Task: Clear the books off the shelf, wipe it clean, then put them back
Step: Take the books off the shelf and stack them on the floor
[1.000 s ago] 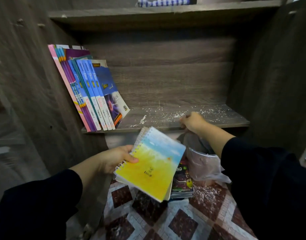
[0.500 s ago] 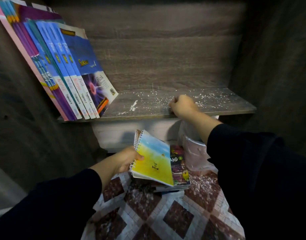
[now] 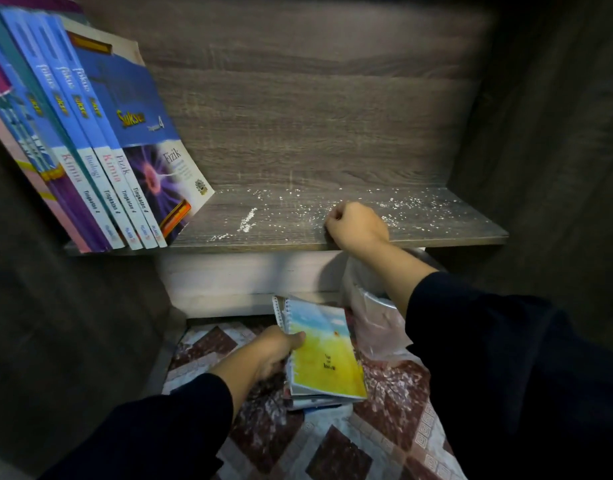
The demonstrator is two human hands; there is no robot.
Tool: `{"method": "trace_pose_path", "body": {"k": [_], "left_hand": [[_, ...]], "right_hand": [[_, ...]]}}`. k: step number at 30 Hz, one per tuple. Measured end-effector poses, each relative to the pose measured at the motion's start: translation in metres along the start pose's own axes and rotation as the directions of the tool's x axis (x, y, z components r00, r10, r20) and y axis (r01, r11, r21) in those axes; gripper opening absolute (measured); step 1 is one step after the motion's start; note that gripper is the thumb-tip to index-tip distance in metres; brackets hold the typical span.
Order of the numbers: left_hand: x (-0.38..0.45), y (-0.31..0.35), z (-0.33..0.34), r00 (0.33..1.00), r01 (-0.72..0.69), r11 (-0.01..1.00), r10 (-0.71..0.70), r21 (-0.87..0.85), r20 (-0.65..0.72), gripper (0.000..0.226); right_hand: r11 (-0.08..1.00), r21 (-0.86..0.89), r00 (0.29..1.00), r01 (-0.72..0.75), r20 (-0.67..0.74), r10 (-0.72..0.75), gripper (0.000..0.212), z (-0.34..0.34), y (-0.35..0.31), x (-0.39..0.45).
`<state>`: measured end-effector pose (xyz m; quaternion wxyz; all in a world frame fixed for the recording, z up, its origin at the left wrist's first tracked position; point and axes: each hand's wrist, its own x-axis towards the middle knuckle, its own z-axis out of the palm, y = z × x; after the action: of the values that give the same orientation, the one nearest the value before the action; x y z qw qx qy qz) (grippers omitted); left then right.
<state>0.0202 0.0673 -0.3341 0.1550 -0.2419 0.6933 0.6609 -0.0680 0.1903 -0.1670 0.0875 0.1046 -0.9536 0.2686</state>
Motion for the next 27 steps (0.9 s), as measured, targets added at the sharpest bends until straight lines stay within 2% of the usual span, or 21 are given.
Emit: {"method": "trace_pose_path", "body": {"k": [3, 5, 8, 12, 15, 17, 18, 20, 21, 22, 24, 27], "left_hand": [[-0.003, 0.006, -0.007, 0.999, 0.002, 0.993, 0.004, 0.119, -0.054, 0.037], [-0.007, 0.014, -0.014, 0.996, -0.040, 0.972, 0.058, 0.233, -0.070, 0.038], [-0.025, 0.030, -0.027, 0.993, -0.086, 0.915, 0.111, 0.393, -0.042, 0.027], [-0.061, 0.073, -0.046, 0.995, -0.014, 0.832, 0.065, 0.555, -0.073, 0.009], [-0.096, 0.121, -0.078, 0.961, -0.093, 0.849, 0.213, 0.521, -0.175, 0.007], [-0.117, 0.146, -0.104, 0.857, -0.214, 0.864, 0.390, 0.457, -0.337, 0.011], [-0.127, 0.156, -0.115, 0.764, -0.255, 0.851, 0.468, 0.458, -0.445, 0.016], [-0.145, 0.164, -0.134, 0.513, -0.271, 0.813, 0.575, 0.515, -0.637, 0.023], [-0.152, 0.165, -0.140, 0.395, -0.256, 0.795, 0.605, 0.550, -0.691, 0.023], [-0.156, 0.165, -0.145, 0.304, -0.240, 0.781, 0.625, 0.577, -0.719, 0.022], [-0.158, 0.165, -0.149, 0.191, -0.226, 0.760, 0.648, 0.609, -0.738, 0.020], [-0.142, 0.169, -0.143, 0.121, -0.245, 0.751, 0.651, 0.613, -0.750, 0.030]], "right_hand": [[1.000, -0.013, 1.000, 0.000, 0.001, 0.000, 0.028, 0.000, -0.002, -0.001], [1.000, -0.018, 1.000, 0.001, 0.012, 0.000, 0.029, 0.000, -0.004, -0.002], [1.000, -0.008, 0.999, 0.010, 0.045, -0.010, 0.028, -0.002, -0.010, -0.006], [1.000, 0.014, 0.995, -0.018, 0.096, 0.017, 0.026, -0.007, -0.014, -0.009], [0.998, 0.051, 0.995, -0.027, 0.095, 0.022, 0.028, -0.012, -0.024, -0.013], [0.997, 0.076, 0.996, -0.031, 0.088, 0.024, 0.031, -0.014, -0.032, -0.016], [0.995, 0.092, 0.996, -0.028, 0.089, 0.020, 0.030, -0.014, -0.035, -0.017], [0.993, 0.119, 0.995, -0.021, 0.096, 0.009, 0.027, -0.013, -0.041, -0.019], [0.991, 0.132, 0.995, -0.016, 0.100, 0.002, 0.026, -0.012, -0.044, -0.019], [0.989, 0.147, 0.995, -0.013, 0.103, -0.002, 0.024, -0.010, -0.046, -0.019], [0.986, 0.165, 0.995, -0.012, 0.096, -0.004, 0.021, -0.005, -0.053, -0.018], [0.983, 0.185, 0.995, 0.005, 0.095, -0.023, 0.024, 0.003, -0.062, -0.016]]}}
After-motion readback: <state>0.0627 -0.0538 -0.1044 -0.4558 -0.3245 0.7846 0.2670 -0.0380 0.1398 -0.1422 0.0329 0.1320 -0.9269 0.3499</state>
